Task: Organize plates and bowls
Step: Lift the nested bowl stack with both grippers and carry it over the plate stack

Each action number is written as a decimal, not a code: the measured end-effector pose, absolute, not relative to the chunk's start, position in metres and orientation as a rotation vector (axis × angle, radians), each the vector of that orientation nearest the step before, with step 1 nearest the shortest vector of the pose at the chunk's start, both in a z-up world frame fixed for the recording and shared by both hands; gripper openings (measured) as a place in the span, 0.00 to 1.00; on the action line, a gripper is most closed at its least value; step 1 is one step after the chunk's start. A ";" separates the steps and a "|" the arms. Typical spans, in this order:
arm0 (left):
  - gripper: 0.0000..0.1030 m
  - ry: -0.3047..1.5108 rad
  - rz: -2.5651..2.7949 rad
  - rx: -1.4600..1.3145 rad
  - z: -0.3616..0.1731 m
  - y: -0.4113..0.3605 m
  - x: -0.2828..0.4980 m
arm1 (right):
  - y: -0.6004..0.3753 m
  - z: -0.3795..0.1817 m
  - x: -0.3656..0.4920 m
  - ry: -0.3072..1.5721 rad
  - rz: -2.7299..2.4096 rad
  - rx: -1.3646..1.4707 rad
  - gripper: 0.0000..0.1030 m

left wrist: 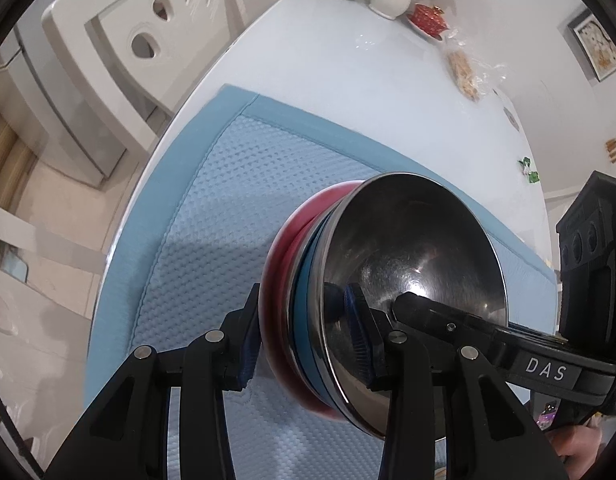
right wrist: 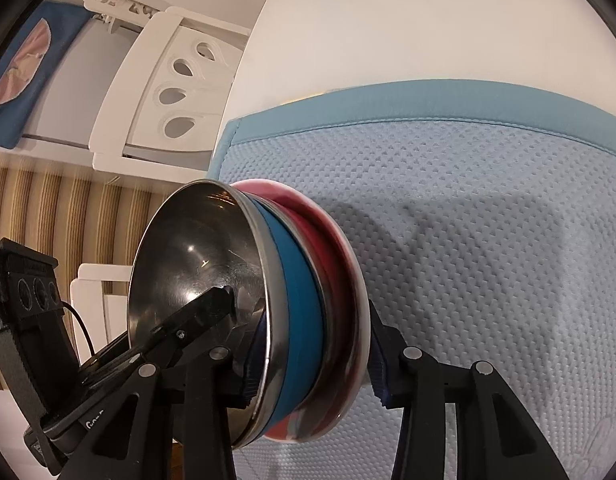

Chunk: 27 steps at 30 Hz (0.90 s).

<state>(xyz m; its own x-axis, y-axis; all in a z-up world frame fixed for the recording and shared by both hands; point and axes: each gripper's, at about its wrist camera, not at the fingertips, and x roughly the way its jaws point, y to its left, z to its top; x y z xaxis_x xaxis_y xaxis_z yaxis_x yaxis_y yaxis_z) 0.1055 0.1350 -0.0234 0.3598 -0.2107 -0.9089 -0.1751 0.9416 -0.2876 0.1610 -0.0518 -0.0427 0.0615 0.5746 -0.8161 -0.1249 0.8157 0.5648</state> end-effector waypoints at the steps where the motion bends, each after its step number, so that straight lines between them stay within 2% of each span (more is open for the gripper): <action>1: 0.35 1.208 -0.025 -0.363 -0.022 0.135 0.105 | -0.052 -0.041 0.160 1.416 0.552 0.388 0.41; 14: 0.35 1.176 -0.054 -0.346 0.009 0.118 0.075 | -0.067 -0.007 0.127 1.379 0.547 0.381 0.41; 27: 0.34 1.179 -0.098 -0.327 0.028 0.071 0.011 | -0.116 0.011 0.059 1.376 0.520 0.426 0.41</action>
